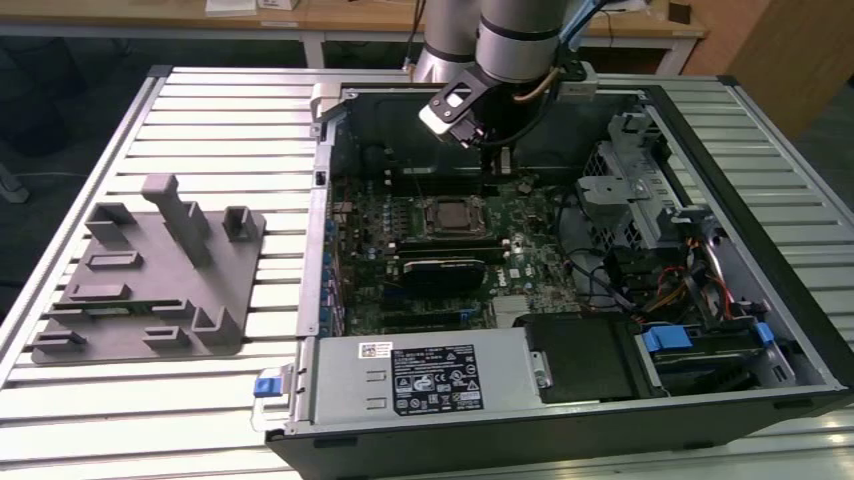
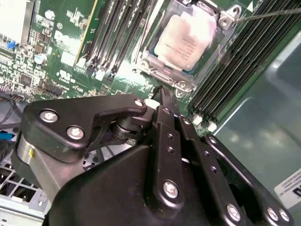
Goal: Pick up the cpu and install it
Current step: 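Close the cpu cover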
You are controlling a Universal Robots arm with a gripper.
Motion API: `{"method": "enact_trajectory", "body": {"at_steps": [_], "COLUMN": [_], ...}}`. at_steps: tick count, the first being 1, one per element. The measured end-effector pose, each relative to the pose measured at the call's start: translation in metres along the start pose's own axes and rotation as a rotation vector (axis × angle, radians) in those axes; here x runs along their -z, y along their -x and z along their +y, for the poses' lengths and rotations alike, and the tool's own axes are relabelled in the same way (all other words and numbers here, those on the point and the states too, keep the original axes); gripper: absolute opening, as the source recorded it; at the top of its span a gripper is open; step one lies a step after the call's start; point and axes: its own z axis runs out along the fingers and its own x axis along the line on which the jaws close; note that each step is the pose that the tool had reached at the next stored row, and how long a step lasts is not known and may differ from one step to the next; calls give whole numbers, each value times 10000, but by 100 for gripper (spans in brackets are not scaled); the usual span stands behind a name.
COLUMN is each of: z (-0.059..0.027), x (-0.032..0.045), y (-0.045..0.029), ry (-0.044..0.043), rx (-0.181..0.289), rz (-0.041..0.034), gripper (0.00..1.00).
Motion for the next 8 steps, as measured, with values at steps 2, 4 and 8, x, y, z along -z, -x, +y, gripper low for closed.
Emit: {"method": "enact_trajectory", "body": {"at_steps": [2, 4, 8], "z": [0, -1, -2], "x": [0, 0, -1], "y": [0, 0, 0], "ry": [0, 0, 0], "rx": [2, 1, 0], "rz": [0, -1, -1], "gripper": [11, 11, 11]}}
